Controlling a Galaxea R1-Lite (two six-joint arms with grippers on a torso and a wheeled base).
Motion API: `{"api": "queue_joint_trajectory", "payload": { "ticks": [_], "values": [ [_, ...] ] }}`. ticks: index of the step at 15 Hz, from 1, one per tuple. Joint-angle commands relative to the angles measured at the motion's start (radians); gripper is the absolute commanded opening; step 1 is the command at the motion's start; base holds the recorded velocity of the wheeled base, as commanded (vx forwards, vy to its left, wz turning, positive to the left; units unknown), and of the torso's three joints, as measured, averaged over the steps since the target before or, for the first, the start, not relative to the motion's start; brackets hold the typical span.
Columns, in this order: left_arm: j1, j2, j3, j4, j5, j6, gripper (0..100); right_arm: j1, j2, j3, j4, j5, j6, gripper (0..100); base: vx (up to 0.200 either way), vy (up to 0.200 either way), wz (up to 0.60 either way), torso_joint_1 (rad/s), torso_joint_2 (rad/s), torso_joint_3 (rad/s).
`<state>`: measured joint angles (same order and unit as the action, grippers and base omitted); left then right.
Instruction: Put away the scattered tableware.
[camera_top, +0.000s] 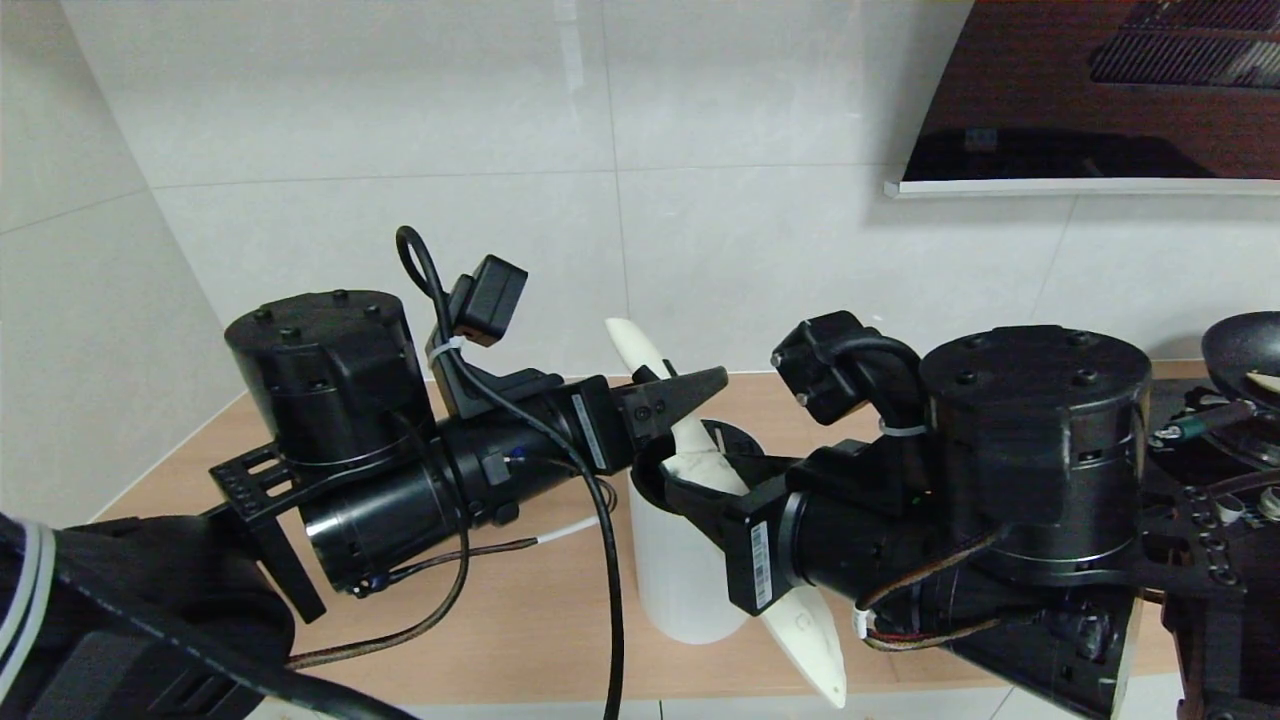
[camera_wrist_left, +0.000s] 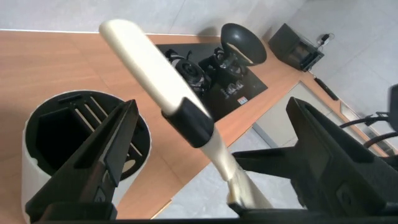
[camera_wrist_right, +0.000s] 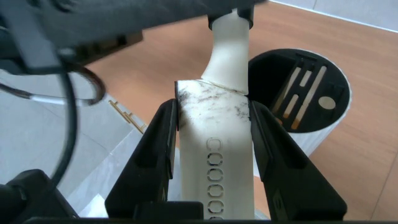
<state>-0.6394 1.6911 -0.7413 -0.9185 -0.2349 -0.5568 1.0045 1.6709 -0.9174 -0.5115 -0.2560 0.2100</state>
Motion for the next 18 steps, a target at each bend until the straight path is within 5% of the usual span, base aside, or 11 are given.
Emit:
{"api": "queue_joint_trajectory", "payload": {
  "ticks": [1, 4, 5, 18],
  "values": [
    [0.0, 0.002, 0.0, 0.0, 0.0, 0.0, 100, 0.002, 0.0, 0.0, 0.001, 0.0, 0.0, 0, 0.0, 0.0, 0.0, 0.0, 0.0, 0.0],
    [0.0, 0.006, 0.0, 0.0, 0.0, 0.0, 100, 0.002, -0.002, 0.002, 0.001, 0.0, 0.0, 0, 0.0, 0.0, 0.0, 0.0, 0.0, 0.0],
    [0.0, 0.007, 0.0, 0.0, 0.0, 0.0, 0, 0.003, -0.002, 0.002, 0.001, 0.0, 0.0, 0, 0.0, 0.0, 0.0, 0.0, 0.0, 0.0],
    [0.0, 0.007, -0.001, -0.025, 0.002, -0.002, 0, 0.013, -0.002, 0.0, -0.015, -0.014, 0.005, 0, 0.0, 0.0, 0.0, 0.0, 0.0, 0.0]
  ]
}}
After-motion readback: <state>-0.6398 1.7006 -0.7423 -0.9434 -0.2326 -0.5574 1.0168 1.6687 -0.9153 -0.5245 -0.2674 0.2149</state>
